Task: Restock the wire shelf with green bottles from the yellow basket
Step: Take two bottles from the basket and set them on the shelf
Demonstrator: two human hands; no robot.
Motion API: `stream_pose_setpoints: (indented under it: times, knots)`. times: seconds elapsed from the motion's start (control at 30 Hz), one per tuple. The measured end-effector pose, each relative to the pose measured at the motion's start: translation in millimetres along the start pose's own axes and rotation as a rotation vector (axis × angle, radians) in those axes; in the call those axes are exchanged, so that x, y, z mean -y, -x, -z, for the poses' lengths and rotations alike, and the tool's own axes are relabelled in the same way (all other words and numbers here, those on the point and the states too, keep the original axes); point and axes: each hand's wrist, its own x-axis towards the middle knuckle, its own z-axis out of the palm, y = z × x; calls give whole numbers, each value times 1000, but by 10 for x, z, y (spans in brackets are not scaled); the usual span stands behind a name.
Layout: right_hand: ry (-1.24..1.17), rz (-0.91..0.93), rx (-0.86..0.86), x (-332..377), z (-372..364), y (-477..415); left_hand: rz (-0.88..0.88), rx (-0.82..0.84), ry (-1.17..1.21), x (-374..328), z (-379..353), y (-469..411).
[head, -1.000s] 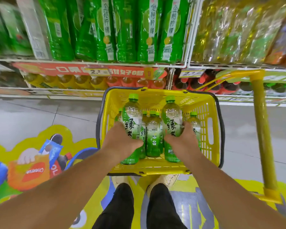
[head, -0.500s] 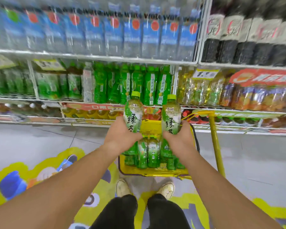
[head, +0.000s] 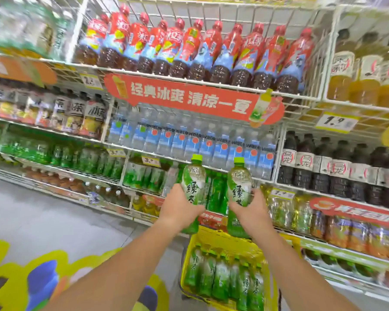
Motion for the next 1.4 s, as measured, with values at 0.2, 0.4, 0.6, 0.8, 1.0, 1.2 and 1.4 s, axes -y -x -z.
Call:
stream_pose_setpoints:
  times: [0.2, 0.4, 0.6, 0.8, 1.0, 1.2, 1.4]
  knots:
    - [35, 136, 86, 438, 141, 162, 30, -125, 56, -133, 340, 381]
    - [58, 239, 224, 891, -37, 353, 51, -274, 117, -151, 770, 699]
    - [80, 332, 363, 1328, -568, 609, 130, -450, 86, 160, 1360, 918]
    - [142, 402, 439, 1638, -1431, 965, 216, -571, 127, 794, 1965, 1035]
    - [161, 475, 550, 1995, -2369, 1316, 315, -672, 156, 1537, 2677, 1116]
    - [146, 511, 624, 2416, -3433, 1677, 358, -767, 138, 2249, 3503, 1164]
    - [99, 513, 689, 2736, -4322, 2035, 419, -809, 129, 2886, 4195, 1217]
